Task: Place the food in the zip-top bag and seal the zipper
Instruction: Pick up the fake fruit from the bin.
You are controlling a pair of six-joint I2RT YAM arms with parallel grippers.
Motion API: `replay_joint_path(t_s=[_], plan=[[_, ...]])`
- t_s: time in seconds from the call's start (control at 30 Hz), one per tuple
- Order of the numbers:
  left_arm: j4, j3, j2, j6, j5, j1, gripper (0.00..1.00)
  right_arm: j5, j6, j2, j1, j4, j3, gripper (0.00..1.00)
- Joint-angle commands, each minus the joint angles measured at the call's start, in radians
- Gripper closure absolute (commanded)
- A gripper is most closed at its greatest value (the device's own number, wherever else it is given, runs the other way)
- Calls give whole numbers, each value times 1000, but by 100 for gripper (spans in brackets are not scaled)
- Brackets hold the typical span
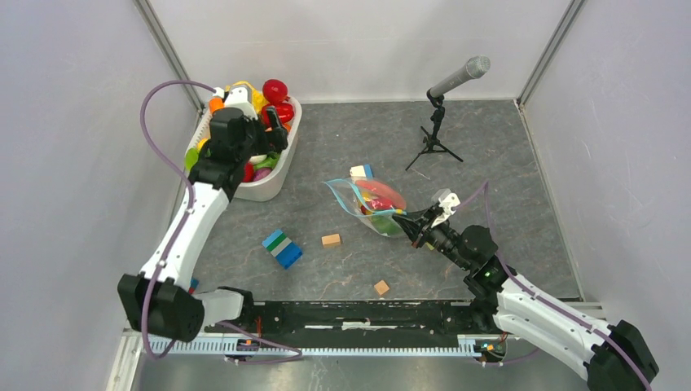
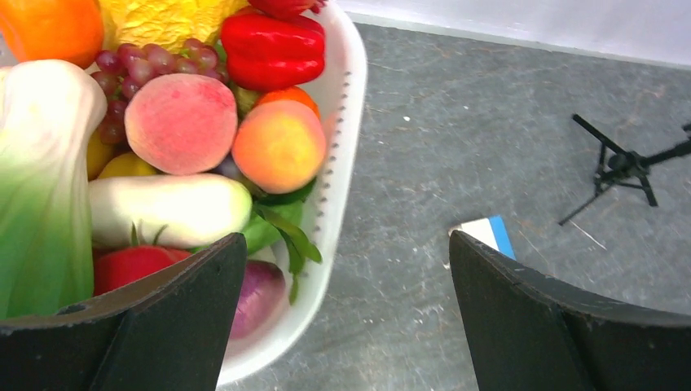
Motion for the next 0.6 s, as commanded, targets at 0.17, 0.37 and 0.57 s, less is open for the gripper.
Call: replay_joint_path(t_s=[0.17,0.37,0.57], plan=[[-5,181,241,-50,113,179,0,-24,18,-17,-2,71,-6,100],[47,232,360,-9,97,201,0,-36,38,10,-2,103,-16,100],[59,257,437,41,7,201,0,-66,64,41,-2,142,-22,100]])
